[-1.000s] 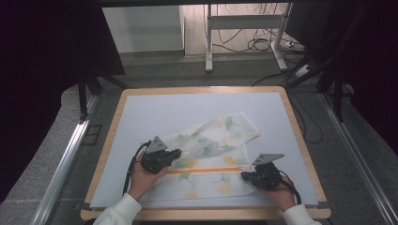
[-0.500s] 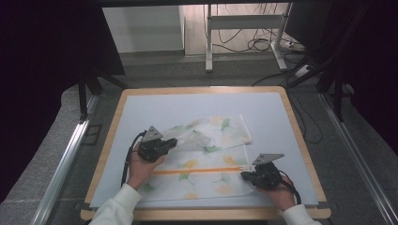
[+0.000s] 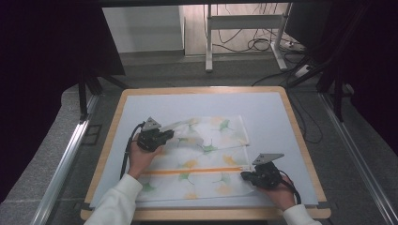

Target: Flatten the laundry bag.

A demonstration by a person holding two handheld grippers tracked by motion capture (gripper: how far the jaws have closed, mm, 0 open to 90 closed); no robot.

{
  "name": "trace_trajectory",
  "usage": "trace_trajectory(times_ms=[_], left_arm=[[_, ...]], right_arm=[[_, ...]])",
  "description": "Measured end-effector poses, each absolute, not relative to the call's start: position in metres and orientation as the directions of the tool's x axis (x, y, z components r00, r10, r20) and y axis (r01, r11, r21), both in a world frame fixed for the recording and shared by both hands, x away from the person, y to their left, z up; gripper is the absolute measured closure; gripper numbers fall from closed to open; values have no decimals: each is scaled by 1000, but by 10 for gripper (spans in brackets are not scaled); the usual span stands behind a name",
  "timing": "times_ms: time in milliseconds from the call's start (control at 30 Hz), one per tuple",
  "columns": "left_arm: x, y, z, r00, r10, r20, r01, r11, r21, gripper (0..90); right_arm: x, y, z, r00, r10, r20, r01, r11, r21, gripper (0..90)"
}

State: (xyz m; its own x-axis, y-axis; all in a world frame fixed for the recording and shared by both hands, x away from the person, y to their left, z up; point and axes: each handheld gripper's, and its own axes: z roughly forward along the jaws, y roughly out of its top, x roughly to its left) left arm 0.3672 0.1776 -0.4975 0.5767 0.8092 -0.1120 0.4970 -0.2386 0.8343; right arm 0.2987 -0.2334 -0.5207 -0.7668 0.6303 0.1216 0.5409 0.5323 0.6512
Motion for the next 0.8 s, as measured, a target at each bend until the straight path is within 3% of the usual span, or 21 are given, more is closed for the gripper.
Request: trace_trajectory(times_ms=[367,800], left_arm=[[399,198,-505,526,840,-130,525,-200,828,879],[412,212,-512,486,862,-141,550,-177,816,879]], right_arm=[[302,-233,-521,-772,623,125,538,536,651,882],[302,-233,-521,-772,623,125,536,534,653,883]])
